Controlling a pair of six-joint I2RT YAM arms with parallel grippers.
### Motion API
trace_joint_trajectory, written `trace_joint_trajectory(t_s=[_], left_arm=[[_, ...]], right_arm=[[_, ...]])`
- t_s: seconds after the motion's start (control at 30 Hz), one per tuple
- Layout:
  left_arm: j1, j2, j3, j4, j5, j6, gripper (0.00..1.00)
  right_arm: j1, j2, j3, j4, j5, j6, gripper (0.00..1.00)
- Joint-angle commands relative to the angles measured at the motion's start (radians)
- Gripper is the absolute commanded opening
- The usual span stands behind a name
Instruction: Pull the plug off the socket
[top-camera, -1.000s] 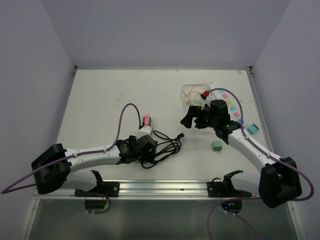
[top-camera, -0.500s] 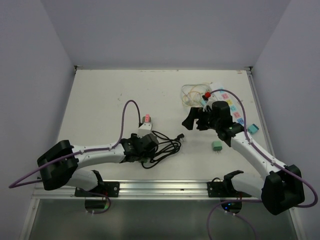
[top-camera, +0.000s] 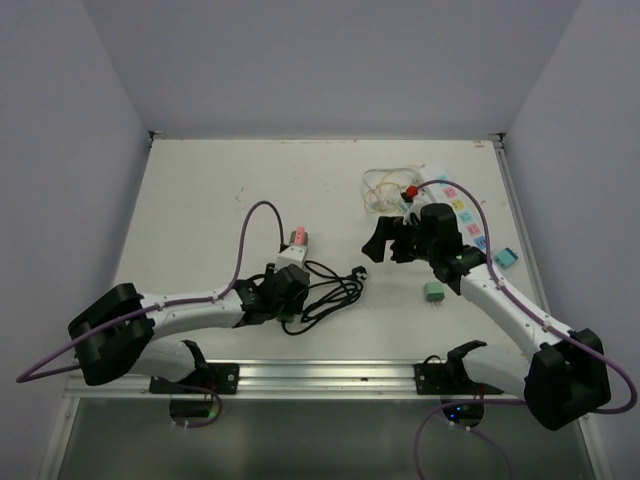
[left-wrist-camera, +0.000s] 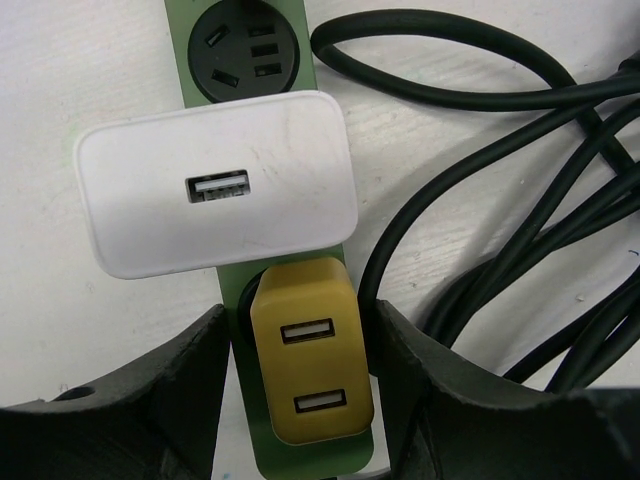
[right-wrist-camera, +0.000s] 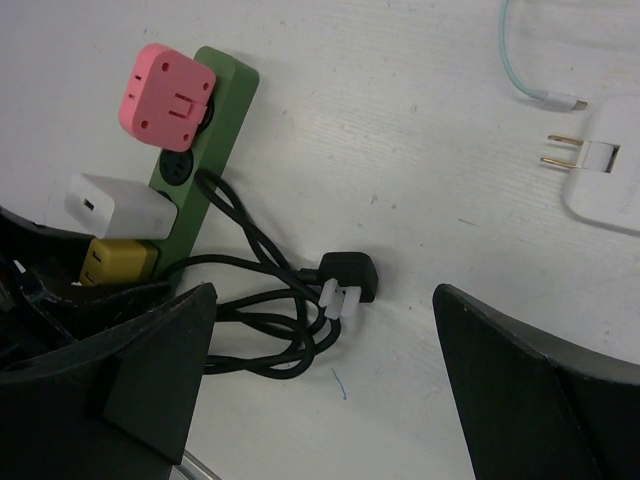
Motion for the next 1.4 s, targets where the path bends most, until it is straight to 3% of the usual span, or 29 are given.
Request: trace_joint_trajectory(t_s=[0.0, 0.2, 0.3, 0.33, 0.43, 0.53, 0.87, 1.17, 1.37], left_arm=[[0.052, 0.036, -0.024, 0.321, 0.157, 0.255, 0.29], [0.144, 0.102, 0.019, 0.391, 0.308, 0.441, 0.35], [0.197, 0.092, 0.033, 0.390, 0.339, 0.444, 0.48], [0.198, 0.083, 0.030, 0.391, 0.346, 0.438, 0.62], [0.200, 0.046, 0.013, 0.396, 0.380, 0.404, 0.82], [0.197, -0.011, -0.017, 0.394, 0.398, 0.369, 0.90], [0.186, -0.261, -0.177, 0.341, 0.288, 0.246, 0.86], [0.065, -0.283, -0.263, 0.328, 0.150, 0.147, 0.82], [0.063, -0.269, -0.255, 0.316, 0.087, 0.136, 0.74]], right_arm=[[0.007, -0.033, 0.015, -0.022, 0.026, -0.004, 0.93], [0.009, -0.038, 0.010, -0.034, 0.041, -0.010, 0.93], [0.012, -0.044, 0.012, -0.042, 0.044, -0.016, 0.93], [0.015, -0.047, 0.012, -0.045, 0.048, -0.019, 0.93], [0.026, -0.044, 0.009, -0.039, 0.051, -0.021, 0.93], [0.044, -0.029, 0.009, -0.028, 0.051, -0.016, 0.93], [0.165, 0.028, 0.049, -0.022, 0.117, -0.007, 0.93], [0.279, 0.079, 0.084, 0.013, 0.181, 0.047, 0.92], [0.348, 0.125, 0.110, 0.033, 0.218, 0.073, 0.91]])
